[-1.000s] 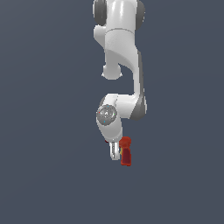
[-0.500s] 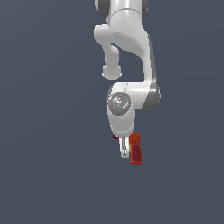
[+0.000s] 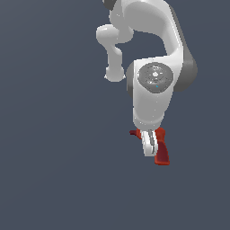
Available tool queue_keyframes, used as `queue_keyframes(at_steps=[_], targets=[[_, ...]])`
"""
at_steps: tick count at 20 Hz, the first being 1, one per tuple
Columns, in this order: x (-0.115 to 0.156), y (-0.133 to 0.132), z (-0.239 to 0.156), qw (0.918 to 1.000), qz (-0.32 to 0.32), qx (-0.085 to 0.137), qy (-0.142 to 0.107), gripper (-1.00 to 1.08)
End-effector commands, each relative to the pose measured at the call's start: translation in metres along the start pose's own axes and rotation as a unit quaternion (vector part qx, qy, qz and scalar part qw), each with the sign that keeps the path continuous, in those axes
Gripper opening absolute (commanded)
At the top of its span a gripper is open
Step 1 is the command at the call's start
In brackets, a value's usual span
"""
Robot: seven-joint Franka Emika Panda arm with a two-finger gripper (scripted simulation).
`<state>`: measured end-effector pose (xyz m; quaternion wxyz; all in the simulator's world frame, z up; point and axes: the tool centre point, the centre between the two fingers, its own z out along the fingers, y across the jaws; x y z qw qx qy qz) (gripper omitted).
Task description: Pick up the object and move it to a goal position.
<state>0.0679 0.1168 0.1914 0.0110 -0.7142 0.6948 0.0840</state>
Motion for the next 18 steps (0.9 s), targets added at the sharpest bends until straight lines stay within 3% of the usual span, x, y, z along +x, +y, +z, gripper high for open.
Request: queue_keyframes(at_steps=[1,9,18], targets=[[-0.018,-0.002,-0.025,1.0000,0.000,0.002,0.000,-1.00],[-0.064,-0.007,-0.083,1.0000,0.000,0.002,0.000,-1.00],[-0.087,-0.011,-0.111,1.0000,-0.001,0.002,-0.001,-1.00]])
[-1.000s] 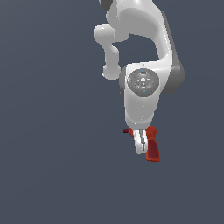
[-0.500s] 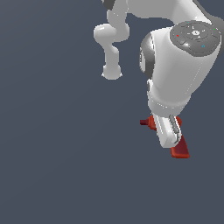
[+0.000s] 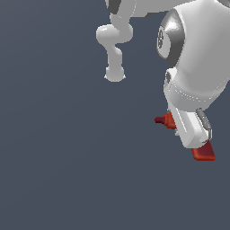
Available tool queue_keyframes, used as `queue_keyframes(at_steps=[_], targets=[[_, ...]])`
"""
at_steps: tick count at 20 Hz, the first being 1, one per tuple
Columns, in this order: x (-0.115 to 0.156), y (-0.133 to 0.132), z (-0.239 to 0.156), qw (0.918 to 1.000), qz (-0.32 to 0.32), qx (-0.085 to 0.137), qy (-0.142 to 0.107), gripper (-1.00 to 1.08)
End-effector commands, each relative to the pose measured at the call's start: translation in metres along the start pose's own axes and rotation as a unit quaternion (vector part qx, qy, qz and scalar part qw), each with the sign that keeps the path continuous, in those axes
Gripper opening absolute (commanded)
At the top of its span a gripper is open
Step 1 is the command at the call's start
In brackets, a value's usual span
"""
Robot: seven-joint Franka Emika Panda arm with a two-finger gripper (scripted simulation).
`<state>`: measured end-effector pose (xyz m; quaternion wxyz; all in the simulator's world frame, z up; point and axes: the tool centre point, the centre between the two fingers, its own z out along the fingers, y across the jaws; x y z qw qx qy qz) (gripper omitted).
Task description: Pick up the object and move it to a goal position.
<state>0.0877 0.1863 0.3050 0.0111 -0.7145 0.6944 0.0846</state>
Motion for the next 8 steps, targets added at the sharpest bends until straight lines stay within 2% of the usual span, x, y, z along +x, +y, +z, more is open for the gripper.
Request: queue_keyframes(at_steps=[1,8], targets=[[-0.0043,-0.0011,-0.0079,1.0000,0.000,0.002,-0.001,-1.00],[-0.0076,-0.0024,-0.0117,1.0000,0.000,0.002,-0.001,-1.00]])
